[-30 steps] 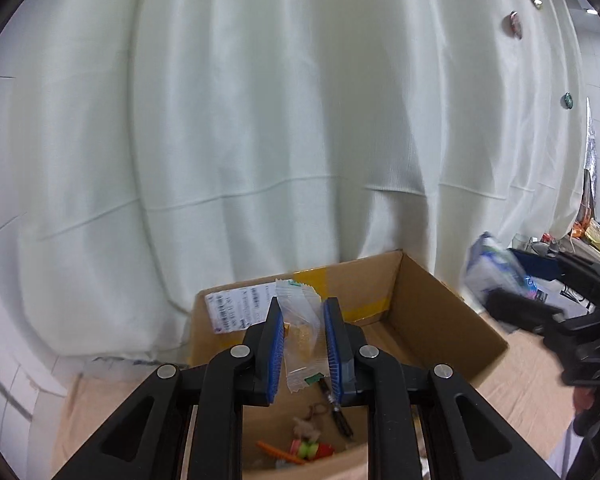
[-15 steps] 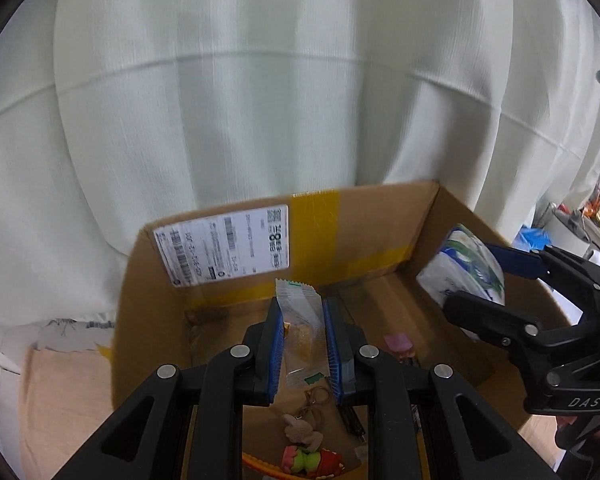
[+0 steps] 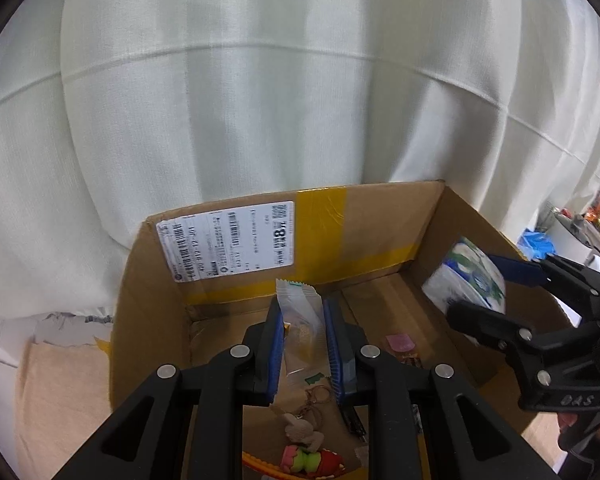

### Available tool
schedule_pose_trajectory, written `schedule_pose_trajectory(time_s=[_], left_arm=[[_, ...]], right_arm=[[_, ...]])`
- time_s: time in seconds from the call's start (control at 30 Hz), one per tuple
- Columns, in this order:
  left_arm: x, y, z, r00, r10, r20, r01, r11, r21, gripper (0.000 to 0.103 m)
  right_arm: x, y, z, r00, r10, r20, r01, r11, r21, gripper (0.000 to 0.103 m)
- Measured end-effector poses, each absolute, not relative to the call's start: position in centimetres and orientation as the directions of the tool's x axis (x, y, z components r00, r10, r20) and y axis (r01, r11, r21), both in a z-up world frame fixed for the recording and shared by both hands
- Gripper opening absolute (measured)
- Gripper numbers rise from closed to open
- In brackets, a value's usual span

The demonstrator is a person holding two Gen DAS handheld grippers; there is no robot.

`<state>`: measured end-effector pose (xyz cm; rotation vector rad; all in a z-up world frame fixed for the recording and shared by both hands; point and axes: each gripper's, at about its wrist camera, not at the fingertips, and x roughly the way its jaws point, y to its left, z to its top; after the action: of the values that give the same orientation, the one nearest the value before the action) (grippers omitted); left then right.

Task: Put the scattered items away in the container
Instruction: 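Carry packet and tissue pack over the box and open both grippers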

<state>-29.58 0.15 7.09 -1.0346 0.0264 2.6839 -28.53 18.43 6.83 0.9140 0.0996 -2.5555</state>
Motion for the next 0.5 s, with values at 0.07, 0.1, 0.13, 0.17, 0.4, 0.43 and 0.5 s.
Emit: schedule_pose_trajectory(time_s=[0.07, 0.1, 0.13, 0.17, 0.4, 0.43, 0.5], left_arm=[[-29.8, 0.2, 6.9, -0.694, 0.225, -0.684, -0.239, -0.968, -0.076, 0.021], [-29.9, 0.1, 6.9, -0.687, 0.226, -0.691, -0.236, -0.968, -0.081, 0.021], [-29.9, 0.0, 6.8, -0.68, 0.231, -0.696, -0.235, -0.968, -0.091, 0.021], [-30.0, -0.1, 6.7, -0.675, 0.237, -0.699, -0.233, -0.967, -0.102, 0.023], [-29.0, -0.5, 7.9, -0.686, 0.265, -0.678, -0.229, -0.963, -0.145, 0.103], [-28.8, -0.5, 8.1, -0.694, 0.254, -0.674, -0.225, -0.965, -0.132, 0.103], [-28.4, -0.6, 8.3, -0.709, 0.236, -0.664, -0.213, -0.97, -0.117, 0.103]], right_arm=[[-28.6, 18.6, 6.7, -0.694, -0.357, -0.625, 0.408, -0.91, 0.066, 0.08], [-28.5, 18.7, 6.8, -0.699, -0.348, -0.625, 0.401, -0.914, 0.061, 0.082], [-28.5, 18.8, 6.8, -0.701, -0.342, -0.626, 0.394, -0.917, 0.059, 0.088], [-28.4, 18.9, 6.9, -0.702, -0.34, -0.626, 0.391, -0.918, 0.06, 0.096], [-27.5, 20.0, 7.4, -0.728, -0.301, -0.616, 0.35, -0.936, 0.044, 0.103], [-27.3, 20.4, 7.5, -0.731, -0.305, -0.61, 0.348, -0.936, 0.051, 0.103], [-26.8, 20.9, 7.7, -0.743, -0.301, -0.598, 0.336, -0.94, 0.056, 0.103]])
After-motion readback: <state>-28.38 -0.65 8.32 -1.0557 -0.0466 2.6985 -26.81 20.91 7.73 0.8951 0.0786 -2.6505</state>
